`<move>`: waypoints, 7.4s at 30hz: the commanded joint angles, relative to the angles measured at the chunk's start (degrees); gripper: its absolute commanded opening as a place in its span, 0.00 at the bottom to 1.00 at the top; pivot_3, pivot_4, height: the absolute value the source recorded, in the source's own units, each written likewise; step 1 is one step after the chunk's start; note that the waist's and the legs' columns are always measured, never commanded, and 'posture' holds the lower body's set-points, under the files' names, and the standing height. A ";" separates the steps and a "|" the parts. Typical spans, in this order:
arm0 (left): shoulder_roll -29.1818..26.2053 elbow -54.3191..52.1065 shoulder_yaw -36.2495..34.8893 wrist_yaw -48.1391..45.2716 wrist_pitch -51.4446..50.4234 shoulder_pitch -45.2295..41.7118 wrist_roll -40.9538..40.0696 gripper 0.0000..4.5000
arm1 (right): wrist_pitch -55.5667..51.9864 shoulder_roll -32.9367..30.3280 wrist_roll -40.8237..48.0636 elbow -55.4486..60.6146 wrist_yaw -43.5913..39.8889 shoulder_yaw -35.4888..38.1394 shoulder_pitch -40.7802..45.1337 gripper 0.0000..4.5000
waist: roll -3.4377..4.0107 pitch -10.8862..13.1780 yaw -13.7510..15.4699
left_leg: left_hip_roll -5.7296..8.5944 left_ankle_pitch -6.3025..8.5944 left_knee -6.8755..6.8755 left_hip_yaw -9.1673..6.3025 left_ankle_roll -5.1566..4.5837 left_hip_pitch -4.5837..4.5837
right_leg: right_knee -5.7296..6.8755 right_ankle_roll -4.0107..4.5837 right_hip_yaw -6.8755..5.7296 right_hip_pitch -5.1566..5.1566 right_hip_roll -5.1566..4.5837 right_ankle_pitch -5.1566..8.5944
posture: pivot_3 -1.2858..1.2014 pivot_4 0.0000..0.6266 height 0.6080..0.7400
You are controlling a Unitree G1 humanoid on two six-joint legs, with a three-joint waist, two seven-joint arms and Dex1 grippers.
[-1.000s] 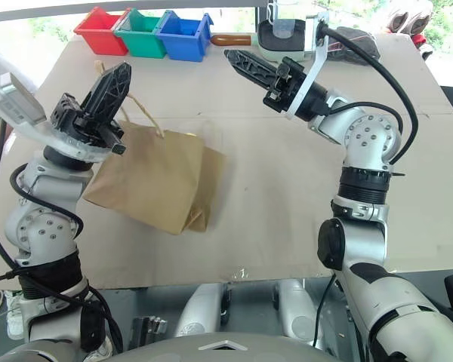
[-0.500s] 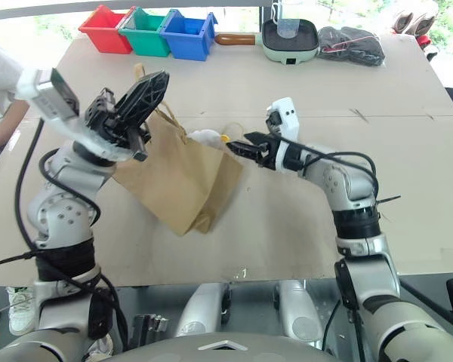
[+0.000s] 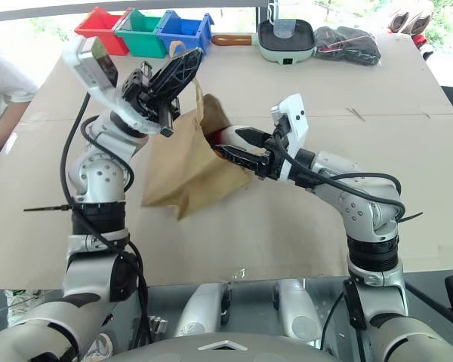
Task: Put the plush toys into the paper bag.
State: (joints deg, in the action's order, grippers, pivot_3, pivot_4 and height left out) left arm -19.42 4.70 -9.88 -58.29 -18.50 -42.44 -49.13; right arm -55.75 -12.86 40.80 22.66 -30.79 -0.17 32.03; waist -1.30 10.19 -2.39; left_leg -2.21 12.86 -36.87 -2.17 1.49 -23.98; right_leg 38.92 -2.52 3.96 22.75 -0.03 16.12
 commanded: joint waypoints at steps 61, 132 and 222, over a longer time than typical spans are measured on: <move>3.20 -17.96 -0.97 15.68 -7.95 9.90 -2.18 0.00 | 16.09 -17.09 -30.32 -4.33 -2.41 -21.49 4.55 0.00 | -0.11 -0.04 0.19 | 0.02 0.00 -0.20 0.02 0.00 -0.01 | 0.01 -0.02 0.05 -0.07 -0.04 0.00 | 0.52 0.24 1.00; -5.32 -27.34 -6.32 21.28 -7.46 29.72 5.16 0.00 | 47.54 -5.35 -44.25 -26.55 -20.57 -26.85 5.96 0.61 | -0.08 -0.02 0.46 | -0.01 0.00 -0.18 -0.04 0.01 0.08 | 0.10 0.00 -0.05 -0.10 -0.13 -0.03 | 0.52 0.24 1.00; -13.14 -10.56 -9.50 10.94 -14.56 19.59 -5.16 0.00 | 2.15 -15.31 14.85 3.28 1.86 7.24 6.93 0.73 | -0.03 0.02 0.35 | -0.03 0.00 0.05 0.02 -0.01 -0.03 | -0.05 -0.01 0.00 0.03 -0.06 0.00 | 0.52 0.24 1.00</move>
State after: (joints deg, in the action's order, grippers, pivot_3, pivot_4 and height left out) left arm -31.98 -3.06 -17.17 -45.75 -31.96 -23.55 -51.27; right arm -53.60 -27.00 52.99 22.46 -28.42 3.53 38.68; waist -1.33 10.21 -2.04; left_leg -2.24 12.87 -36.83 -2.10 1.48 -24.01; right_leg 38.86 -2.53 4.00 22.78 -0.10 16.11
